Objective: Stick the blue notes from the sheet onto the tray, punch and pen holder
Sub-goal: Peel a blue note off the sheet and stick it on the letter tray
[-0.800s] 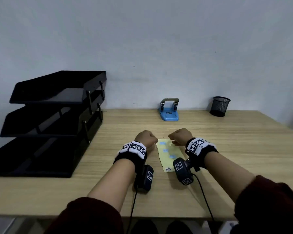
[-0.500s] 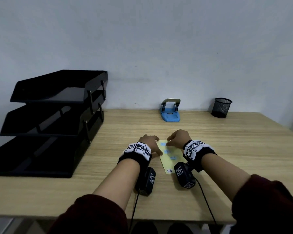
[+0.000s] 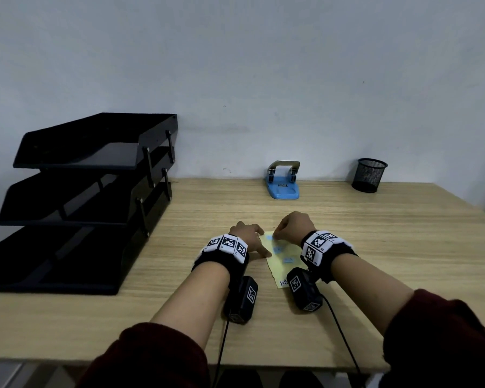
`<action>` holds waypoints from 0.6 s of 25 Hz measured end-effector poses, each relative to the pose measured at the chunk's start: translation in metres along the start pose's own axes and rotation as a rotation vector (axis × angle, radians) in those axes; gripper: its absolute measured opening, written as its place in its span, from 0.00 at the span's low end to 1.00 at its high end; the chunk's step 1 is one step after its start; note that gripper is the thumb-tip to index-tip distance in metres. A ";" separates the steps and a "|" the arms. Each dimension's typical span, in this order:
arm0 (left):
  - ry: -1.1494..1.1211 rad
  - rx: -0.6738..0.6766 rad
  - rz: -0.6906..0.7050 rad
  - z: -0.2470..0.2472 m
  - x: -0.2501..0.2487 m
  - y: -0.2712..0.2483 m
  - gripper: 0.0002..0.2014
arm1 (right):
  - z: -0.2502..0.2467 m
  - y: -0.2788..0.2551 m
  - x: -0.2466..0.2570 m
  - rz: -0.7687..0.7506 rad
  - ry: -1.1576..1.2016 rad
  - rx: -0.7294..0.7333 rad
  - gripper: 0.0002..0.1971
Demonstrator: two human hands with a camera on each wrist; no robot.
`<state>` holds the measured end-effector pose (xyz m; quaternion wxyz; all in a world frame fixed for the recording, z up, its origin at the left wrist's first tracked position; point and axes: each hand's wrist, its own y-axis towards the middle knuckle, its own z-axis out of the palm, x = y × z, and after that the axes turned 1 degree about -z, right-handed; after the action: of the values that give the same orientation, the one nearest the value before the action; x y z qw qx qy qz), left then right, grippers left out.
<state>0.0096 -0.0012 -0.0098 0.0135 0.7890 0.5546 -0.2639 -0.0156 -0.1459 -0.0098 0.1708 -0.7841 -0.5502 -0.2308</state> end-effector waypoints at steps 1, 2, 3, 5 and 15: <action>-0.005 0.000 0.001 0.000 0.000 0.000 0.37 | 0.000 0.001 0.000 0.005 0.003 -0.008 0.09; -0.008 -0.004 0.004 0.000 0.000 0.000 0.37 | 0.001 0.001 0.001 0.008 0.002 -0.016 0.10; -0.012 -0.007 0.005 0.000 0.001 0.001 0.36 | 0.001 0.002 0.001 0.012 -0.004 -0.023 0.11; -0.016 -0.013 0.005 0.001 0.001 0.001 0.36 | 0.000 0.003 0.001 0.021 -0.018 -0.030 0.11; -0.028 -0.008 0.008 0.001 0.003 0.002 0.36 | -0.001 -0.001 0.007 -0.018 -0.069 -0.042 0.10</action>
<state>0.0120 0.0002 -0.0130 0.0252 0.7874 0.5523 -0.2726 -0.0146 -0.1408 -0.0048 0.1330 -0.7899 -0.5579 -0.2168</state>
